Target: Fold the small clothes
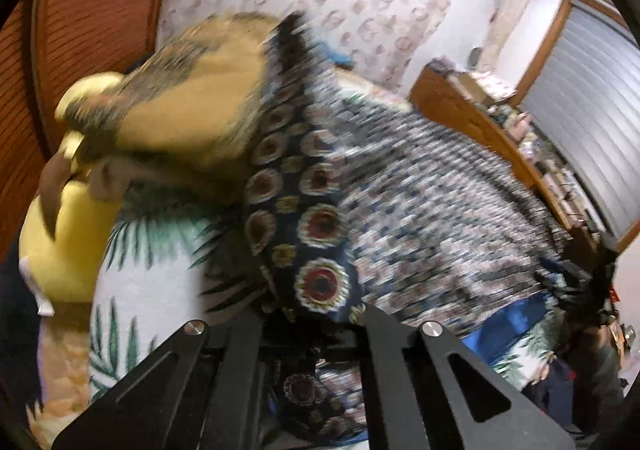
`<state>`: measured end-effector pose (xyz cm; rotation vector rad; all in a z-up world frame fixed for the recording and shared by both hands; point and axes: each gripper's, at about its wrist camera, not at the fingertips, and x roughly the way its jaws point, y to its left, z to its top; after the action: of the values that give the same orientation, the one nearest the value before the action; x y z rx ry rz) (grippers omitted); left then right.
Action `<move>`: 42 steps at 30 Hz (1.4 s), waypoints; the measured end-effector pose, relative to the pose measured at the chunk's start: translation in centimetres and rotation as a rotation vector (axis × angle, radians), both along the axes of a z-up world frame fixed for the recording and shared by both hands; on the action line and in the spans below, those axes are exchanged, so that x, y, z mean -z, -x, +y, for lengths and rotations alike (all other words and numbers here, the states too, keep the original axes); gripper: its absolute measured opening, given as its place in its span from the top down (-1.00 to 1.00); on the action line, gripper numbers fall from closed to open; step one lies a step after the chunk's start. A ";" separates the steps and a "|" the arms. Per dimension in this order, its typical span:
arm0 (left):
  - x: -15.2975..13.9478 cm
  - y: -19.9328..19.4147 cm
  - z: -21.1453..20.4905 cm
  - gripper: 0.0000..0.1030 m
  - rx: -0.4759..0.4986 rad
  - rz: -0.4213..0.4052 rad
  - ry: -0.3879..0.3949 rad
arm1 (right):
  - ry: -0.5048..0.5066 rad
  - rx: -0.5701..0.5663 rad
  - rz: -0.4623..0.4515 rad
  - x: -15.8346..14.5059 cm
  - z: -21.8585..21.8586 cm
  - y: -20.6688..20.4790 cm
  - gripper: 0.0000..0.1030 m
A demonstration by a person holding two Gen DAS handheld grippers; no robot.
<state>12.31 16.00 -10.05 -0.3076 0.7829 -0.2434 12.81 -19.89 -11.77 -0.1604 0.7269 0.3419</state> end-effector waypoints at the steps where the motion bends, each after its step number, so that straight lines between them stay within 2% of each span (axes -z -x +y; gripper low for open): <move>1: -0.8 -0.1 -0.6 0.92 0.013 -0.016 0.001 | 0.000 0.000 0.000 0.0 -0.1 0.0 -0.41; 9: -6.9 -3.0 -8.8 0.93 0.183 -0.137 -0.026 | -0.045 0.012 0.005 -0.1 -1.1 0.0 -0.41; 15: -8.4 -5.1 -14.9 0.93 0.304 -0.153 -0.036 | -0.145 0.051 0.027 -0.8 -3.6 0.6 -0.41; 22: -9.2 -6.3 -22.2 0.93 0.439 -0.147 -0.042 | -0.103 0.101 -0.017 -1.9 -6.7 3.2 -0.41; 30: -11.2 -6.2 -30.6 0.92 0.582 -0.169 -0.073 | -0.123 0.143 -0.039 -2.2 -9.8 5.7 -0.41; 35: -11.1 -5.8 -33.1 0.92 0.611 -0.147 -0.110 | -0.141 0.171 -0.049 -2.4 -11.1 6.9 -0.41; 40: -10.1 -5.7 -33.3 0.91 0.598 -0.118 -0.130 | -0.149 0.185 -0.043 -2.2 -11.4 7.3 -0.41; 41: -10.0 -5.7 -33.2 0.89 0.597 -0.110 -0.126 | -0.149 0.186 -0.041 -2.2 -11.3 7.4 -0.41; 42: -10.0 -5.7 -32.9 0.79 0.597 -0.104 -0.122 | -0.150 0.186 -0.040 -2.3 -11.4 7.1 -0.41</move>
<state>17.97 -16.94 -0.04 0.0629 0.7683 -0.7629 5.66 -31.28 -9.52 0.0419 0.6685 0.2136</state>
